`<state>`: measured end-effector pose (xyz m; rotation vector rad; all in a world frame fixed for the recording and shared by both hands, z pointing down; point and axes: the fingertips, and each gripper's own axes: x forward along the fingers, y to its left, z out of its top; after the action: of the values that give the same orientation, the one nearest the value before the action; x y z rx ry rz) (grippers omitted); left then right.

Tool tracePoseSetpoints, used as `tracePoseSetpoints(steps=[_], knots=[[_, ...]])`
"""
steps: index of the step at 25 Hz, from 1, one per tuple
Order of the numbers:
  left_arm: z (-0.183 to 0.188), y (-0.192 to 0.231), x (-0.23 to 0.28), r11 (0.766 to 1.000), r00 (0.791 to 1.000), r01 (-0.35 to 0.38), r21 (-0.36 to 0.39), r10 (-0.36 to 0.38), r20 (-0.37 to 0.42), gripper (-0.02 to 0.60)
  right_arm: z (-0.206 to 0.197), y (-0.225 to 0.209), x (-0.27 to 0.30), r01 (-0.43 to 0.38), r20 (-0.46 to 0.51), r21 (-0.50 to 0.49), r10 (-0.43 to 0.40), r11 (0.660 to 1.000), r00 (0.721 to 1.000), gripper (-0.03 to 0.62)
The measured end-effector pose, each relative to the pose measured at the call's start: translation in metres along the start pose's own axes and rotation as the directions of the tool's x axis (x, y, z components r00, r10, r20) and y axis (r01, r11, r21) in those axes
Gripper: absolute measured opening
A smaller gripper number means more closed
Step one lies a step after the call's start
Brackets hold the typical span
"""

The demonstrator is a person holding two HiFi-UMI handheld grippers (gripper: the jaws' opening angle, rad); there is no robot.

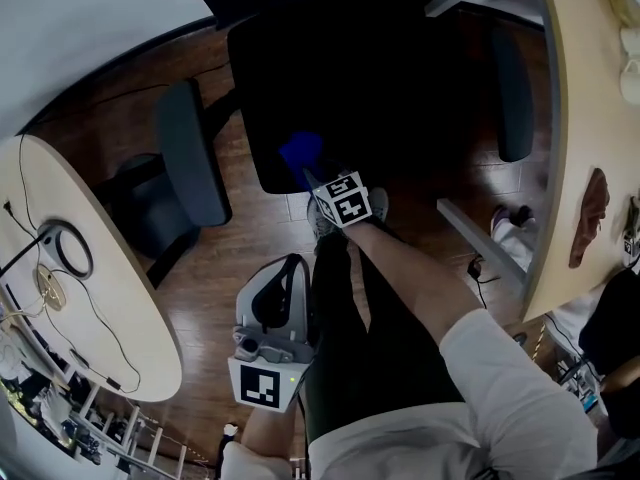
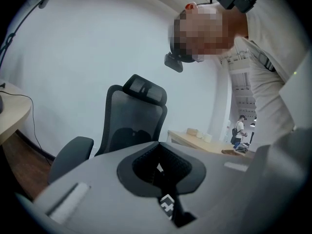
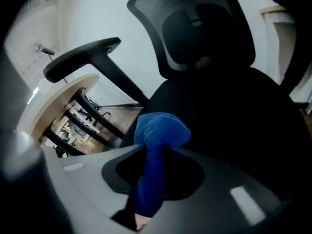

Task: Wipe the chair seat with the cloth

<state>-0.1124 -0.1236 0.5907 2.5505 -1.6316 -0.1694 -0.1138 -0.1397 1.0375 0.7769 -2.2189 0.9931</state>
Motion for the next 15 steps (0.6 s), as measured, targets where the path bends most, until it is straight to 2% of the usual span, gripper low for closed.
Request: tracePoseSetpoints(steps=[5, 8, 11, 15], knots=[[0.009, -0.016, 0.015, 0.999, 0.999, 0.037, 0.001, -0.037, 0.014, 0.015, -0.037, -0.124, -0.073, 0.178, -0.04, 0.021, -0.177, 0.984, 0.983, 0.091], [0.006, -0.03, 0.027, 0.998, 0.998, 0.065, -0.002, -0.065, 0.009, 0.015, -0.049, -0.186, -0.118, 0.25, -0.054, 0.018, -0.249, 0.968, 0.967, 0.091], [0.003, -0.041, 0.036, 0.996, 0.996, 0.084, -0.005, -0.084, 0.009, 0.015, -0.053, -0.221, -0.147, 0.285, -0.041, 0.026, -0.284, 0.958, 0.958, 0.091], [0.003, -0.053, 0.042, 0.994, 0.994, 0.105, 0.006, -0.106, 0.008, 0.015, -0.052, -0.24, -0.169, 0.307, -0.007, 0.067, -0.307, 0.949, 0.952, 0.091]])
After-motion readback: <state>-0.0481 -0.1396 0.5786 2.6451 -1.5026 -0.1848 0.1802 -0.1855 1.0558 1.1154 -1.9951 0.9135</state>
